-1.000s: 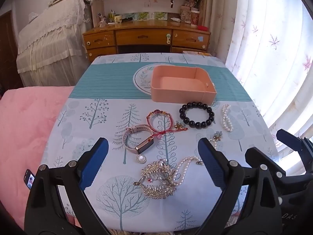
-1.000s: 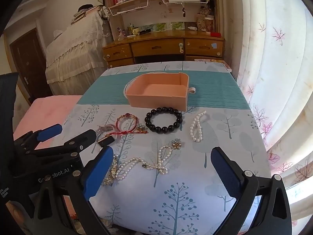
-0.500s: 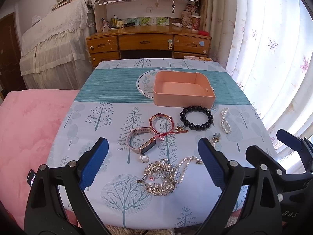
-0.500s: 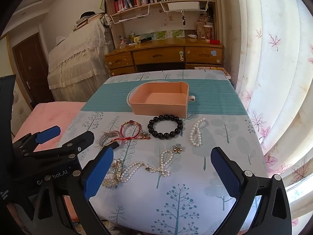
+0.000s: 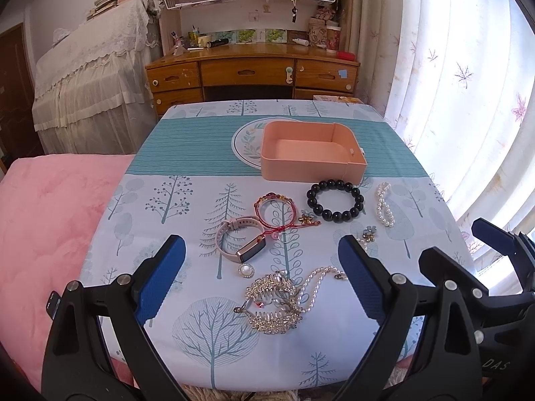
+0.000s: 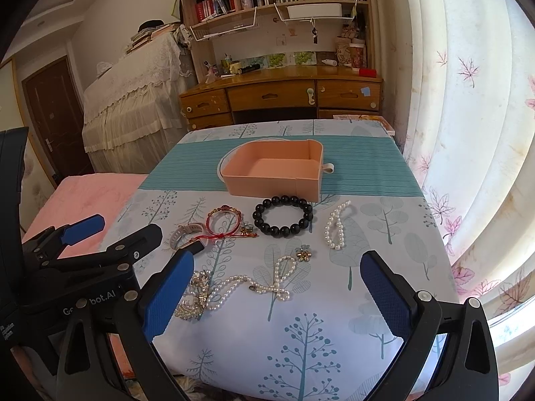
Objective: Organize jewelry
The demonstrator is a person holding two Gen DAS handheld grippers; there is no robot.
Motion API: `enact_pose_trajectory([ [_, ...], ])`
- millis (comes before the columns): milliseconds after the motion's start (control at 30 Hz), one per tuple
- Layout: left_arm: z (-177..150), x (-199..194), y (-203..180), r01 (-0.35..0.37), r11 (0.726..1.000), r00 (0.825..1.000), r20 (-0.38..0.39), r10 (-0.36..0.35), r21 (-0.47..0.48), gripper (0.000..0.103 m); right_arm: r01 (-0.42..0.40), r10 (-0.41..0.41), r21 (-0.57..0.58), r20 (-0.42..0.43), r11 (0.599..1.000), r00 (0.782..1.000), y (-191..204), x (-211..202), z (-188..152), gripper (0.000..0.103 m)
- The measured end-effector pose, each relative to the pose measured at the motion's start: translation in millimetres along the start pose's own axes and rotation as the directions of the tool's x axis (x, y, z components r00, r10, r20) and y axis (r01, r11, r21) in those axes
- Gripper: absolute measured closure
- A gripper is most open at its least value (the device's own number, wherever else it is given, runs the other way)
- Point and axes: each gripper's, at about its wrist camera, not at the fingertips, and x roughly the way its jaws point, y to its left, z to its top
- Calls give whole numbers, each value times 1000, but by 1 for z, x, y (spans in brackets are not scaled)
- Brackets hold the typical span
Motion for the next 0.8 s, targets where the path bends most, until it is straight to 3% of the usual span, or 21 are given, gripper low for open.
enact_pose_trajectory([
  [800, -1, 0, 0, 1, 1000, 1000, 0, -1, 3, 13, -5, 5, -11, 0, 1000, 1000, 4, -7, 0, 3],
])
